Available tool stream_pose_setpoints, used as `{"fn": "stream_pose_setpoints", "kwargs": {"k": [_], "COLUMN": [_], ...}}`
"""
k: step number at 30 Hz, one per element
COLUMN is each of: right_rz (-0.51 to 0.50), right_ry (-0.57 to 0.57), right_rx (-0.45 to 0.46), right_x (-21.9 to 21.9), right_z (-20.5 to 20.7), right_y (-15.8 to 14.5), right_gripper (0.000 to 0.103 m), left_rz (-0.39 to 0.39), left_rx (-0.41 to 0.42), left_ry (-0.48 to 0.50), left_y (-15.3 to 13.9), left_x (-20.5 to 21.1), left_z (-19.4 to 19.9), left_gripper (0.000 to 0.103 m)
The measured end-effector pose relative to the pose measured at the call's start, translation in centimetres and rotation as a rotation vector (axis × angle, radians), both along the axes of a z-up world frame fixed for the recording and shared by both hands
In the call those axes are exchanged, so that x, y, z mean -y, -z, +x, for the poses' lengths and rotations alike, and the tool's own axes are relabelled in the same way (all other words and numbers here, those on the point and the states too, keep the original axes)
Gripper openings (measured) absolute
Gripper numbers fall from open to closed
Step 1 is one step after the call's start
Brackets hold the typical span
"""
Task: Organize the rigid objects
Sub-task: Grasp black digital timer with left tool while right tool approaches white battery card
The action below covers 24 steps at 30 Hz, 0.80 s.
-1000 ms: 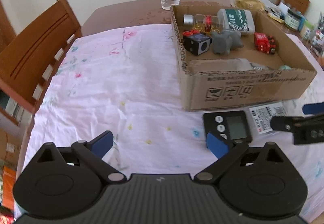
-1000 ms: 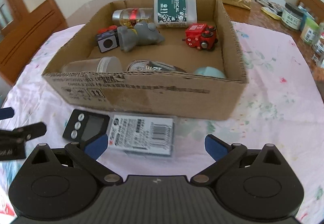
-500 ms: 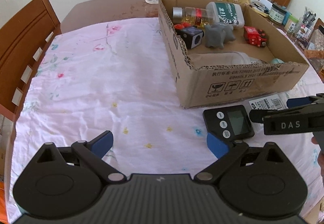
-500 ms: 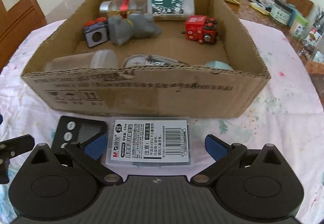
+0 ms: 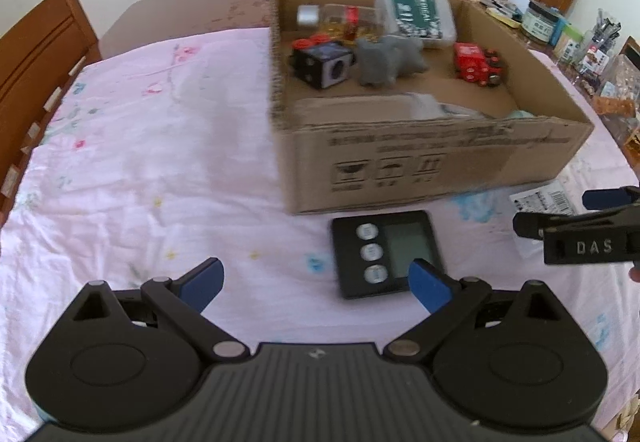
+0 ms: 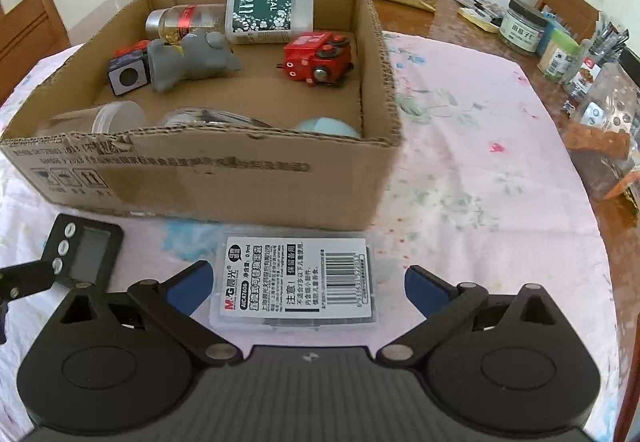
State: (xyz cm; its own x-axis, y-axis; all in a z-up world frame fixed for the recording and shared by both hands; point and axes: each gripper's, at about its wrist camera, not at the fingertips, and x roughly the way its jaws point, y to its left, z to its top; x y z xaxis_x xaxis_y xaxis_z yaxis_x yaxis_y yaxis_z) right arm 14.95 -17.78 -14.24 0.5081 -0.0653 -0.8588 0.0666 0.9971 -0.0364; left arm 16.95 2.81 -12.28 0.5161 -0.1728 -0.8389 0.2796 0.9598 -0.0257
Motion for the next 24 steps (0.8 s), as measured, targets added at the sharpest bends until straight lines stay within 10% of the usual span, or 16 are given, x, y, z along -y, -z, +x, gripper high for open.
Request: {"fn": "stream_pose_setpoints", "kwargs": {"k": [24], "right_rz": [0.010], "right_ry": [-0.240], "right_rx": [0.052], "right_x": [0.8], "right_z": [-2.7], "right_y": [1.3], "right_gripper": [0.103], "left_rz": [0.035], "left_rx": [0.022], "left_ry": [-0.086], "left_y": [2.5], "left_x": [4.7], "left_z": [0.2], "left_gripper": [0.102]}}
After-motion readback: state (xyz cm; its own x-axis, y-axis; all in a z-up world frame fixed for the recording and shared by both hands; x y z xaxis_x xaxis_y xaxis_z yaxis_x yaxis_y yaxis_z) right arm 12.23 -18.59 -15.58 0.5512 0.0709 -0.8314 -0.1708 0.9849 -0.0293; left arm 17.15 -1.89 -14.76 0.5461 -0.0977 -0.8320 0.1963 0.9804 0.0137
